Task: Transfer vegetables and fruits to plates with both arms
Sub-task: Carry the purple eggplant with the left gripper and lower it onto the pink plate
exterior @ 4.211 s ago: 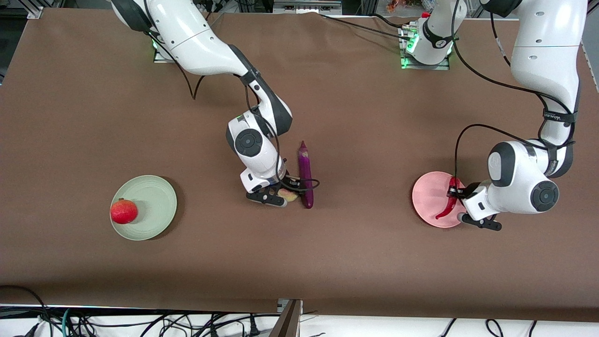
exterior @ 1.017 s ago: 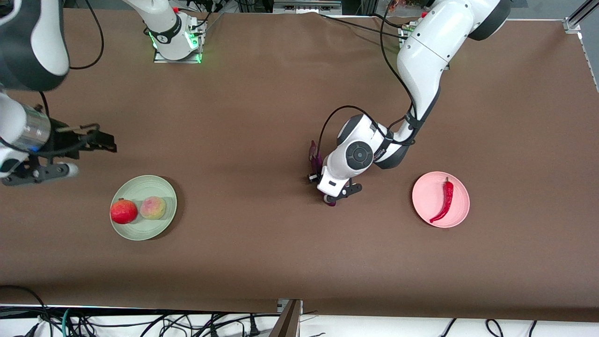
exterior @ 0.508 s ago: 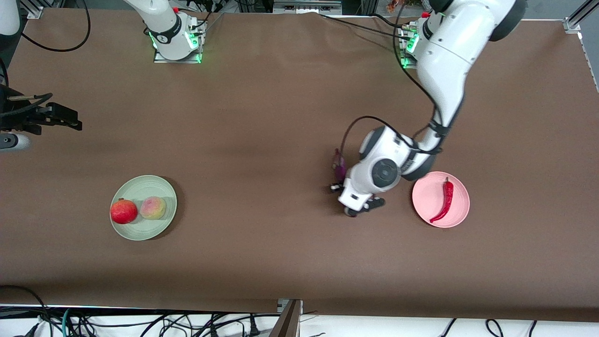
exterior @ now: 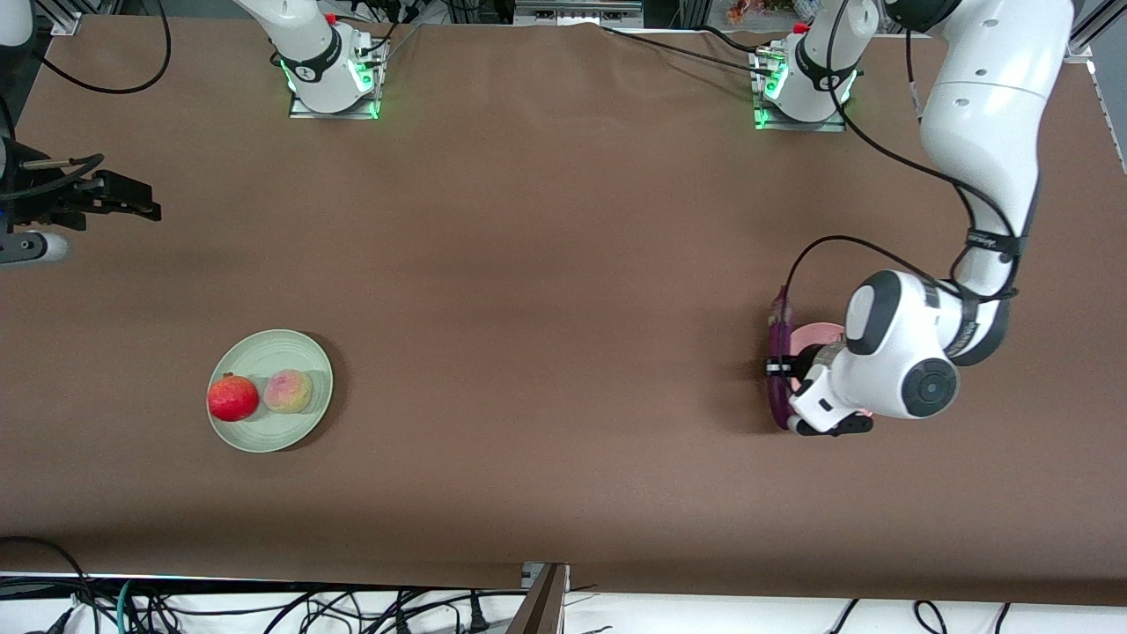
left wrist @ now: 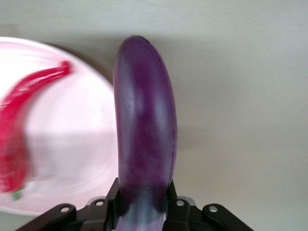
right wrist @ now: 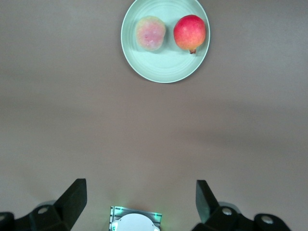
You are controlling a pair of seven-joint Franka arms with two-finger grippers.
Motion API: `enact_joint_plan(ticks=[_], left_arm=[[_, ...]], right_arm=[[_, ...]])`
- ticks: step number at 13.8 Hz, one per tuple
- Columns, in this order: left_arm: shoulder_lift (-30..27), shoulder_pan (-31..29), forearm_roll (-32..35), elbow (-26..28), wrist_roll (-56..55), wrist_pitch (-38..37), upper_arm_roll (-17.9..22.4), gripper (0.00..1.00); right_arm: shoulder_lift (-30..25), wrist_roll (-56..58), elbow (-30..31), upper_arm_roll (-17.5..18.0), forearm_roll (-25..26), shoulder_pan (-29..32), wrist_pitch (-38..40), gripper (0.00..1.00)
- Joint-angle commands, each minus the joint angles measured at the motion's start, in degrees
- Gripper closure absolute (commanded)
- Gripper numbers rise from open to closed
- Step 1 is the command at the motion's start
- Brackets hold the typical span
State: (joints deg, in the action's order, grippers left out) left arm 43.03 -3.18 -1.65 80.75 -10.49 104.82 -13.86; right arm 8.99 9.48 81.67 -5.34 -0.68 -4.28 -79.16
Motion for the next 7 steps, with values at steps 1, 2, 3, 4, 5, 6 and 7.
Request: enact_joint_plan(ticks=[1, 2, 3, 4, 5, 6, 7], left_arm=[[-0.84, -3.85, 1.39, 3.35, 5.29, -0.76, -0.55, 1.0], [-0.84, -4.99, 1.39, 3.88, 5.82, -0.75, -0.55, 1.0], [-0.75, -5.61, 1.39, 4.23, 6.7, -0.75, -0.55, 1.0], [-0.58, -6.05, 1.39, 4.15, 8.01, -0.41, -0.55, 1.0], [0.12, -6.31, 1.39, 4.06, 8.55, 0.03, -0.55, 1.0], [0.3, -6.49, 1.39, 4.06, 8.64, 0.47, -0.55, 1.0], [0.48, -6.58, 1.39, 4.06, 8.64, 0.56, -0.55, 0.9]], right_arm=[[-1.96, -0.08, 2.08, 1.73, 1.82, 1.2, 0.06, 0.0], [-2.31, 0.01, 2.61, 1.91, 1.91, 1.2, -0.46, 0.0], [-2.49, 0.01, 3.22, 2.17, 1.91, 1.2, -0.99, 0.0], [-3.53, 0.01, 4.53, 2.35, 1.91, 1.12, -1.43, 0.0], [-4.5, 0.09, 6.03, 3.31, 2.26, 1.03, -2.83, 0.0], [-4.68, 0.1, 6.13, 4.53, 3.39, 1.12, -3.62, 0.0], [-4.25, 0.18, 5.52, 4.72, 3.58, 1.2, -3.37, 0.0]])
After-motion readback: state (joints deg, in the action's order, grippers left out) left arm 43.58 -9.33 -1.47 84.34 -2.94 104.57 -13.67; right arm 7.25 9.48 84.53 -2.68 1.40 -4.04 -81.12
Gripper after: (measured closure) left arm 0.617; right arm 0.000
